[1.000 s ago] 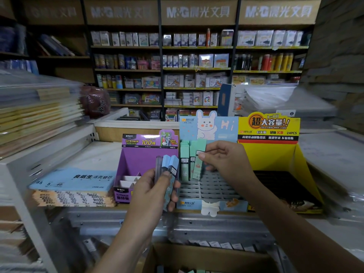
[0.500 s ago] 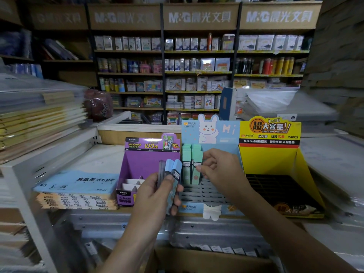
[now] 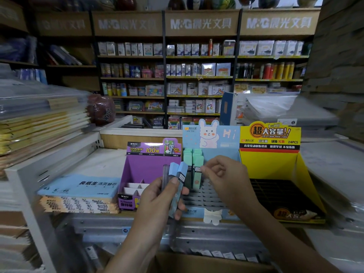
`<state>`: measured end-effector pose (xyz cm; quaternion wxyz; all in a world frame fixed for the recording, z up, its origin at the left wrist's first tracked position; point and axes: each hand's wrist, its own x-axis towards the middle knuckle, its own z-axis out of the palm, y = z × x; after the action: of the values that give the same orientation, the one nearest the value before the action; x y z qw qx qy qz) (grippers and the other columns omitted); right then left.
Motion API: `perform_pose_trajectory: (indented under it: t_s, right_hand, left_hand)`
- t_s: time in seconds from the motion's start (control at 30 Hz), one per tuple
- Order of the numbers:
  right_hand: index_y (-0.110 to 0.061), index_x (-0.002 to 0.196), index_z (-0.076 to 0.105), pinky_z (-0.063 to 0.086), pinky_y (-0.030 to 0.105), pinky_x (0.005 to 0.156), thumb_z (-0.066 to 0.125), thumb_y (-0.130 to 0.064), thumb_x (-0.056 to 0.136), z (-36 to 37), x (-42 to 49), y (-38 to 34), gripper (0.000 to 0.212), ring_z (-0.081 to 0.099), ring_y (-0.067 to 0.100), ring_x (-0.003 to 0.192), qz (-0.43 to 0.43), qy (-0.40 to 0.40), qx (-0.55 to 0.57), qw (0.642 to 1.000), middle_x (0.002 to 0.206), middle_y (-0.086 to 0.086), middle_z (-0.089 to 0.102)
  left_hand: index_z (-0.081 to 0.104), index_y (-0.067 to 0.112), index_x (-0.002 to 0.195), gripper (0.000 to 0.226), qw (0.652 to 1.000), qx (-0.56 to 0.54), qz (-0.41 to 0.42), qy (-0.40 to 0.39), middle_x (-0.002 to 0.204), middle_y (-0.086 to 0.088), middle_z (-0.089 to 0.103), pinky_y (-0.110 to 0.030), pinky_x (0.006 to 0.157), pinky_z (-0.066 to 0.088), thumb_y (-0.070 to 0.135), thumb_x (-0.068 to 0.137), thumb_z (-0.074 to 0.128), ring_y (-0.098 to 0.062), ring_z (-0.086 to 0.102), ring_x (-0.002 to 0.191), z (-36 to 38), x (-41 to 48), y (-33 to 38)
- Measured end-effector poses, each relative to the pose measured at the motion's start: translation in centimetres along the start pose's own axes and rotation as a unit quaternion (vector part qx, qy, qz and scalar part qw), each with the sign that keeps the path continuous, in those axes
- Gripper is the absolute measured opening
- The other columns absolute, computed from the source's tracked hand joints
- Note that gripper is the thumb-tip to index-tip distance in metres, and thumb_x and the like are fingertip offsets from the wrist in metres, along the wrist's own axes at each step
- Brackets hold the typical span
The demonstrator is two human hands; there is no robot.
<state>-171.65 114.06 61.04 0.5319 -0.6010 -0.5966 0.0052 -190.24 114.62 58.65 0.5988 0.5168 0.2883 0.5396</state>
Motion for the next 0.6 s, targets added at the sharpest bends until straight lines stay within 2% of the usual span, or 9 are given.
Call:
perform_pose_trajectory:
  t_s: [0.07,0.13,0.2,0.27,0.4,0.5,0.6]
  right_hand:
    - [-0.017,0.079,0.071,0.051,0.025,0.046,0.070,-0.020,0.092,-0.4,-0.3,-0.7,0.014,0.061,0.009,0.051,0.039,-0.043,0.101,0.993,0.065,0.002,0.071]
    - [-0.014,0.081,0.074,0.049,0.025,0.045,0.068,-0.022,0.094,-0.8,-0.6,-1.5,0.016,0.060,0.013,0.052,0.113,-0.128,0.194,0.966,0.069,0.007,0.073]
    - [-0.013,0.083,0.077,0.047,0.024,0.046,0.071,-0.026,0.092,-0.9,-1.0,-1.9,0.017,0.058,0.015,0.056,0.166,-0.197,0.251,0.933,0.071,0.008,0.071]
    - [-0.010,0.087,0.078,0.045,0.023,0.047,0.073,-0.024,0.091,-0.9,-1.3,-1.9,0.016,0.057,0.016,0.061,0.186,-0.228,0.287,0.912,0.071,0.009,0.068]
    - [-0.003,0.089,0.075,0.045,0.025,0.051,0.073,-0.019,0.090,-1.1,-1.4,-1.7,0.016,0.056,0.018,0.061,0.202,-0.223,0.308,0.902,0.069,0.012,0.066]
    - [-0.001,0.089,0.071,0.047,0.028,0.053,0.069,-0.017,0.092,-1.7,-1.2,-1.5,0.017,0.060,0.022,0.062,0.202,-0.210,0.326,0.899,0.070,0.014,0.067]
    - [0.001,0.090,0.071,0.048,0.027,0.052,0.067,-0.015,0.093,-2.9,-0.5,-1.2,0.017,0.064,0.021,0.065,0.189,-0.172,0.325,0.911,0.077,0.019,0.071]
  left_hand:
    - [0.066,0.002,0.104,0.029,1.000,-0.011,-0.005,-0.008,0.089,-0.017,0.075,-0.026,0.042,0.042,0.030,0.099,0.061,-0.017,0.055,0.053,0.1,0.0,0.0]
    - [0.070,0.005,0.100,0.029,1.000,-0.023,-0.004,-0.020,0.088,-0.018,0.075,-0.024,0.041,0.042,0.032,0.098,0.060,-0.017,0.056,0.051,0.3,-0.1,-0.1]
    - [0.074,0.012,0.091,0.028,0.999,-0.023,-0.003,-0.036,0.080,-0.017,0.073,-0.023,0.041,0.043,0.034,0.099,0.059,-0.017,0.056,0.048,0.6,-0.3,-0.2]
    - [0.076,0.017,0.087,0.028,0.998,-0.014,-0.004,-0.053,0.077,-0.017,0.072,-0.024,0.044,0.047,0.037,0.099,0.059,-0.018,0.060,0.050,1.0,-0.5,-0.3]
    - [0.077,0.019,0.096,0.027,0.998,-0.001,-0.006,-0.056,0.089,-0.020,0.076,-0.030,0.056,0.058,0.039,0.098,0.058,-0.028,0.074,0.068,1.2,-0.7,-0.5]
    - [0.078,0.021,0.099,0.028,0.998,0.030,0.010,-0.052,0.094,-0.016,0.078,-0.034,0.069,0.060,0.039,0.100,0.056,-0.031,0.077,0.084,1.0,-0.7,-0.7]
    - [0.077,0.017,0.098,0.025,0.999,0.022,0.024,-0.035,0.095,-0.014,0.078,-0.027,0.069,0.060,0.035,0.097,0.059,-0.025,0.077,0.089,0.8,-0.6,-0.8]
